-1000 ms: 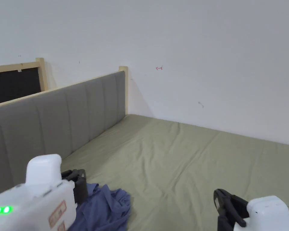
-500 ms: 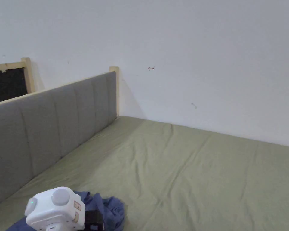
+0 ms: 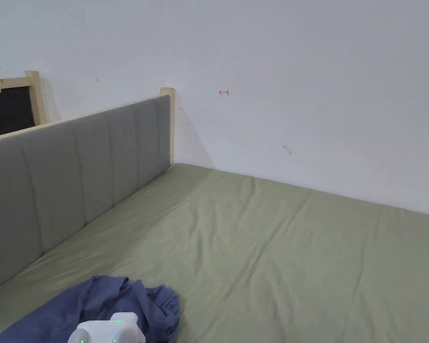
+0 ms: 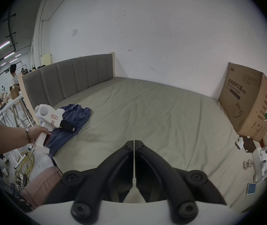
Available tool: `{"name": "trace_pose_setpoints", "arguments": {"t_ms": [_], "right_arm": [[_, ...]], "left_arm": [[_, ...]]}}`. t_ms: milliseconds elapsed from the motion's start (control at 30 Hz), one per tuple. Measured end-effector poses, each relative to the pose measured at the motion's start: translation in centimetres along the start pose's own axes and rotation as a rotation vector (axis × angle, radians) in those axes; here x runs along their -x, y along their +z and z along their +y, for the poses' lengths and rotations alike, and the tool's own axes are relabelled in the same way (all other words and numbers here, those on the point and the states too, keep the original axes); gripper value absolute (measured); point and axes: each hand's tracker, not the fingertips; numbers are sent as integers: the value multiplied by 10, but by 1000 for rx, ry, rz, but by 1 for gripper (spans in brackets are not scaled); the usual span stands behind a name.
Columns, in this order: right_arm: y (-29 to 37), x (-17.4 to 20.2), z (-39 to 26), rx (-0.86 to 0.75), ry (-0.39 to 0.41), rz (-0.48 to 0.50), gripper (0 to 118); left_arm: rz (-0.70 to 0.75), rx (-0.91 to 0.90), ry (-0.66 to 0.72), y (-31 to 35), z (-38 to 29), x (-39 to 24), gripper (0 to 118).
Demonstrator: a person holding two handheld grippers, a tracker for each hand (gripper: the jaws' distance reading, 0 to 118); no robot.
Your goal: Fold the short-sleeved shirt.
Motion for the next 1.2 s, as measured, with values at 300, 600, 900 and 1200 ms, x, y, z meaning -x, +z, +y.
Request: {"name": "trace_pose_setpoints", "arguments": {"t_ms": [300,600,900,1200], "right_arm": [[2,-5,-2,-11,10,24,1],[27,-39,0,-172,-120,-26,1],[68,-82,-6,-263,-224,-148,1],[105,-131,-53,-188,-372,-304,1]], "left_arm": [[26,-266,-17,86,16,73,5],[-144,-724,-105,279,62,14,5],[-705,-684,-393,365,74,-198,5],[-745,144,-417,178,42,-377,5]]}}
